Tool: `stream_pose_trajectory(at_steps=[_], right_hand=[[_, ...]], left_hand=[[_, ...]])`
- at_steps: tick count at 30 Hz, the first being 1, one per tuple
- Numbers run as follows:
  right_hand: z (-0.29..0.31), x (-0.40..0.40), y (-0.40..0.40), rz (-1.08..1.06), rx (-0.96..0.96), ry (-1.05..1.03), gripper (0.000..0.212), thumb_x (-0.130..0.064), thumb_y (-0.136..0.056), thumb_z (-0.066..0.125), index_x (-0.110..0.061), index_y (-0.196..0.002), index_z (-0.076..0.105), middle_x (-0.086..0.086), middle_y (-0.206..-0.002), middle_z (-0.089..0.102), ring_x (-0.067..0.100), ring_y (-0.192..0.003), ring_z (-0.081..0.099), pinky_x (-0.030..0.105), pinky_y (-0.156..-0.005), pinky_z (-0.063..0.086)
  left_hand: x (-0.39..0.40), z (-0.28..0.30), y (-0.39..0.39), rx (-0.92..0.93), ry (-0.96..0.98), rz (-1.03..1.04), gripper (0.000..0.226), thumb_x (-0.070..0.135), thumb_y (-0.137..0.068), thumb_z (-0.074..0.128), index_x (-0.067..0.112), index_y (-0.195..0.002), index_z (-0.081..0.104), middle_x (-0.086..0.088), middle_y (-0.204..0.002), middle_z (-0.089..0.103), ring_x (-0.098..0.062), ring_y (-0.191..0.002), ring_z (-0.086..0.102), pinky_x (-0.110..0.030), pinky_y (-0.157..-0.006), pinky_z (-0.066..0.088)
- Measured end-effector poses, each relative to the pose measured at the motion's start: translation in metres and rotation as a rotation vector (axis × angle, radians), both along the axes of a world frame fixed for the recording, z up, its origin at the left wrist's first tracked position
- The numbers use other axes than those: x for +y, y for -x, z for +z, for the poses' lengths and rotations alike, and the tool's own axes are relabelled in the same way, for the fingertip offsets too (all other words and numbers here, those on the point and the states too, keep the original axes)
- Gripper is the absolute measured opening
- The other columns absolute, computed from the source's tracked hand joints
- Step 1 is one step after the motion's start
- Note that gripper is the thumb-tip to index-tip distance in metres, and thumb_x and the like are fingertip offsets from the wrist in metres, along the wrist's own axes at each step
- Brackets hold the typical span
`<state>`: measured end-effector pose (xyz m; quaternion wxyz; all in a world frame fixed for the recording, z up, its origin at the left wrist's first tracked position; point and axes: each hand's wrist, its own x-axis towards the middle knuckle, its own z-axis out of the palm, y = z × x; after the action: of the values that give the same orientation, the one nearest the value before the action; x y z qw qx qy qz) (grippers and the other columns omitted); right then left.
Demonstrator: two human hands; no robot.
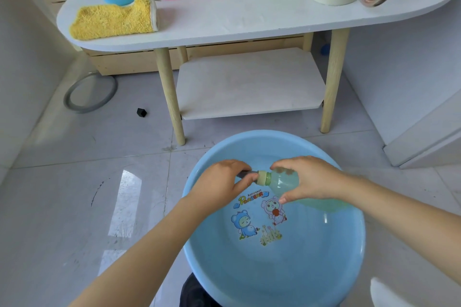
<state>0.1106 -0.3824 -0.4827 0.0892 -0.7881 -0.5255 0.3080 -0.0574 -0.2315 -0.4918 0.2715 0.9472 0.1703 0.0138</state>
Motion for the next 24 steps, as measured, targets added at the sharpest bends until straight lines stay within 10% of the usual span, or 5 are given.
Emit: stream_pose_trajectory(at_steps=[4, 11, 24], right_hand=[[0.002, 0.003, 0.011, 0.097, -0.249, -0.144, 0.079, -0.054, -0.073, 0.071, -0.032, -0.141, 0.036, -0.016, -0.140, 0.043, 0.010, -0.127, 0.038, 0.023, -0.103, 0.027], [0.006, 0.002, 0.003, -0.011, -0.213, -0.191, 0.082, -0.054, -0.072, 0.072, -0.031, -0.142, 0.036, -0.013, -0.142, 0.044, 0.011, -0.129, 0.038, 0.022, -0.103, 0.026], [-0.010, -0.021, -0.022, -0.432, 0.183, 0.098, 0.073, -0.051, -0.068, 0.077, -0.019, -0.128, 0.050, -0.005, -0.124, 0.056, 0.011, -0.109, 0.053, 0.024, -0.087, 0.042]], left_hand=[[0.001, 0.003, -0.009, 0.027, 0.189, 0.325, 0.039, 0.045, -0.096, 0.044, 0.015, -0.078, 0.060, 0.003, -0.058, 0.054, -0.009, -0.051, 0.045, -0.014, -0.046, 0.033], [0.010, 0.007, -0.006, 0.061, 0.831, 0.490, 0.025, 0.033, -0.095, 0.055, 0.010, -0.099, 0.062, -0.009, -0.076, 0.071, -0.015, -0.066, 0.067, -0.024, -0.063, 0.054], [0.047, 0.005, 0.028, 0.033, 0.568, 0.787, 0.028, 0.021, -0.100, 0.039, 0.013, -0.102, 0.066, -0.005, -0.068, 0.064, -0.017, -0.060, 0.051, -0.026, -0.054, 0.037]])
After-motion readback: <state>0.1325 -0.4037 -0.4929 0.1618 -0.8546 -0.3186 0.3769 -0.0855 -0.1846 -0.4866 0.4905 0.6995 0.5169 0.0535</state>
